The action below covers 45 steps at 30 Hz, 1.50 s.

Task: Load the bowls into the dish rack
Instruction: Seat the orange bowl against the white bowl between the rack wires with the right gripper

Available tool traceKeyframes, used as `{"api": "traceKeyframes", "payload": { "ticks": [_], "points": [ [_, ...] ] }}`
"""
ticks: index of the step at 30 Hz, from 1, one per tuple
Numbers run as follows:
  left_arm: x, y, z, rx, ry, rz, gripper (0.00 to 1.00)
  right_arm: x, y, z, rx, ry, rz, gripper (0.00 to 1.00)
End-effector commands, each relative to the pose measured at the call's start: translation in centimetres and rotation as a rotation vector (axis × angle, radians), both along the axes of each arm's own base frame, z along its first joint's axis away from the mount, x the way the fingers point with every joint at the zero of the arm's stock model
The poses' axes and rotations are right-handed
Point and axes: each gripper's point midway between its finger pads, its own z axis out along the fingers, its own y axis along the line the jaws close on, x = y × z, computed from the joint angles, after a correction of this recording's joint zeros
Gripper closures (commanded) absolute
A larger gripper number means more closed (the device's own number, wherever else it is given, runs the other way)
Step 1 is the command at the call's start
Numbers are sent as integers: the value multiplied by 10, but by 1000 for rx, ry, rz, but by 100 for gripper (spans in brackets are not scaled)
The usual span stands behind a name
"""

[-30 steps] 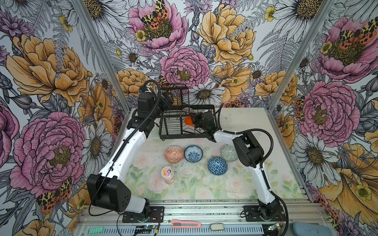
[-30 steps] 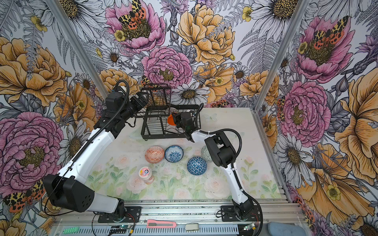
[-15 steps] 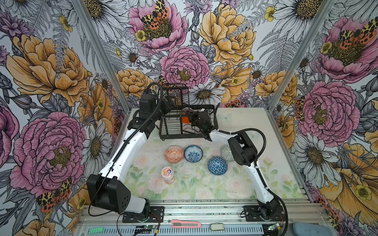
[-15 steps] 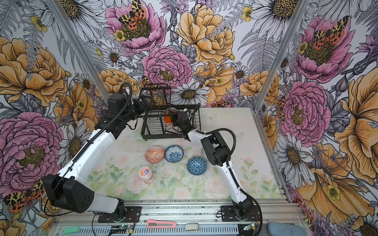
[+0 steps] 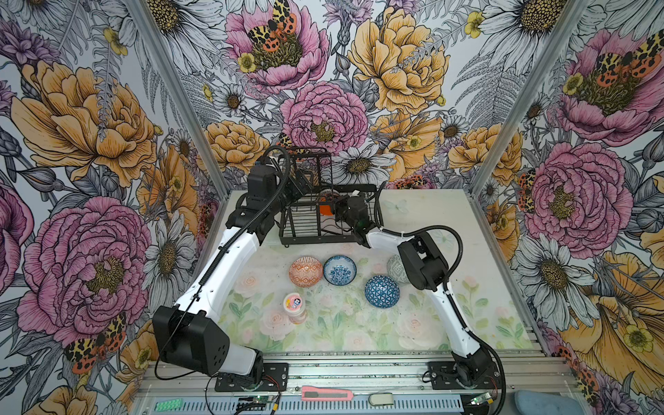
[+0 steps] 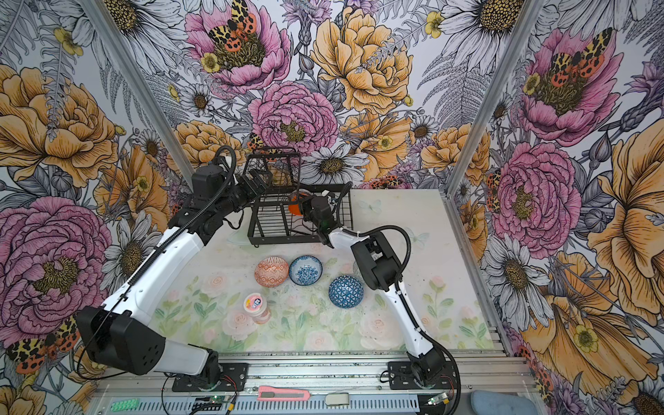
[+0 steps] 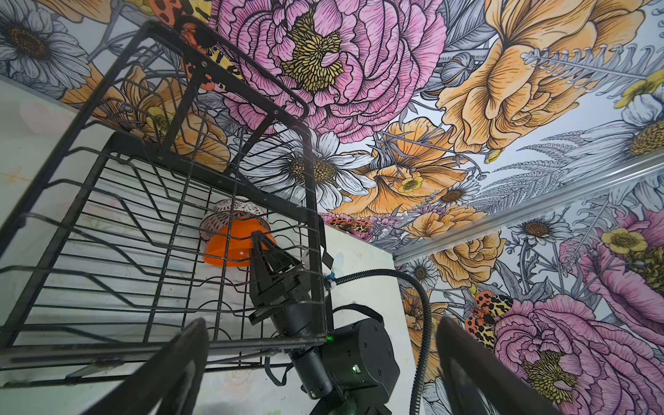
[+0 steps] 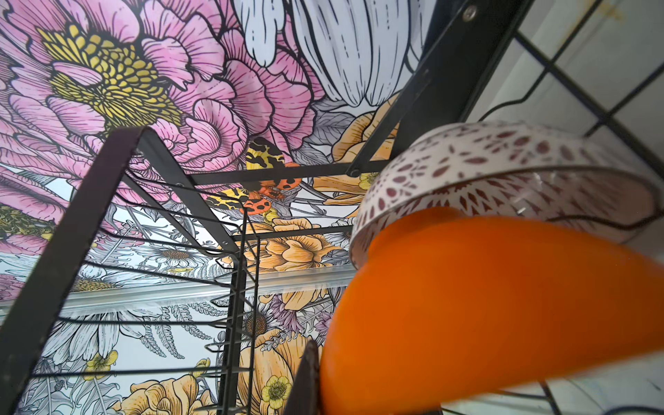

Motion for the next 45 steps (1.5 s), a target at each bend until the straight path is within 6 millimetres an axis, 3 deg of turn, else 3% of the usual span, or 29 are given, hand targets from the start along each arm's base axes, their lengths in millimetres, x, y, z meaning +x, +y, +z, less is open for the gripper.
{"api": "traceKeyframes", "payload": {
  "ticks": [1,12,22,35,45],
  "points": [
    [-4,-5,10,9,-22,-27,1,5,6,13,36,-56,-7,100],
    [-3,-4,7,16,-16,-27,1,12,9,16,58,-109,-7,100],
    [0,-3,6,17,-13,-27,1,15,9,6,56,-108,-10,100],
    [6,-1,0,16,2,-17,1,6,7,-12,44,-75,8,100],
    [10,-1,-4,9,7,-11,1,3,4,-8,49,-68,12,100]
  ]
}}
